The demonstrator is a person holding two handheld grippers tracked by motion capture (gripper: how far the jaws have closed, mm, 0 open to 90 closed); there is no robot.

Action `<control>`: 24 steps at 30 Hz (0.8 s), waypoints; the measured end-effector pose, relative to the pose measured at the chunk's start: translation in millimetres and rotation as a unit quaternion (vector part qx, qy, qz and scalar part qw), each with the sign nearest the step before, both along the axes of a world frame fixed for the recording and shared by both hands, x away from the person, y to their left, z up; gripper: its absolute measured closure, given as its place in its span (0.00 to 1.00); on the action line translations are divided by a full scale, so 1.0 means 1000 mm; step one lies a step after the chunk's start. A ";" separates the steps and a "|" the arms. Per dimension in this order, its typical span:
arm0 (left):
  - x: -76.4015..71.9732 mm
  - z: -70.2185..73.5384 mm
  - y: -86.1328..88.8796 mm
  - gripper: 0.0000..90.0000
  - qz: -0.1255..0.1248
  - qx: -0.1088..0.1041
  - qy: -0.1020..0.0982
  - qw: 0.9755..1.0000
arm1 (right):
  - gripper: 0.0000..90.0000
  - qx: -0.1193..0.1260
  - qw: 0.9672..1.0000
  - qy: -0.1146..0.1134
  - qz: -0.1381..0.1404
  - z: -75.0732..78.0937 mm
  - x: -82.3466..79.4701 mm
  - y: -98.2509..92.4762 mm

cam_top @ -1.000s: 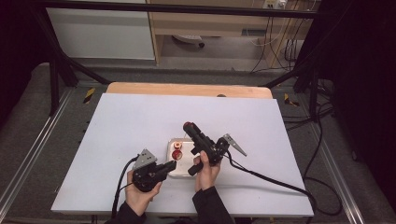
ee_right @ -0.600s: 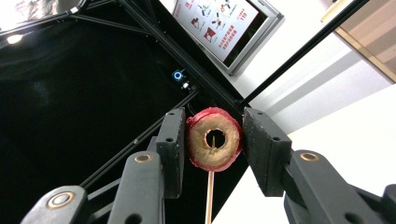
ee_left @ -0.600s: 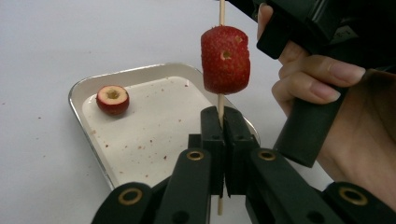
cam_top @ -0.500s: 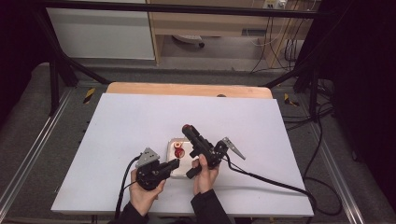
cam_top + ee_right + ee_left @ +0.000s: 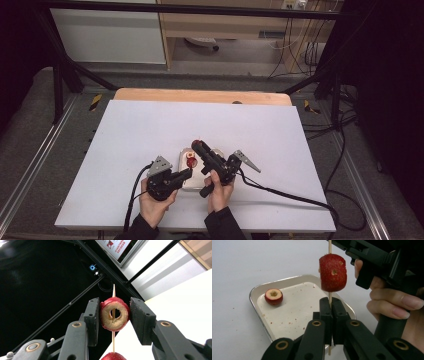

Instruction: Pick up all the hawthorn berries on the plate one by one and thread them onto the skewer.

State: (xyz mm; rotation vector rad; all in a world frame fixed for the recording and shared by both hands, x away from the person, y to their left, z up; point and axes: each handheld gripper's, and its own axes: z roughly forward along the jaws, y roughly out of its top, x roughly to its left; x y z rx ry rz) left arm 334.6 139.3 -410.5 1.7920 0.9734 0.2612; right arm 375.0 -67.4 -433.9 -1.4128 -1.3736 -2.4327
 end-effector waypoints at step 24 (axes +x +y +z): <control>0.002 -0.003 0.018 0.98 -0.020 0.056 -0.019 0.998 | 0.41 -0.145 0.989 -0.022 0.020 0.017 -0.006 -0.013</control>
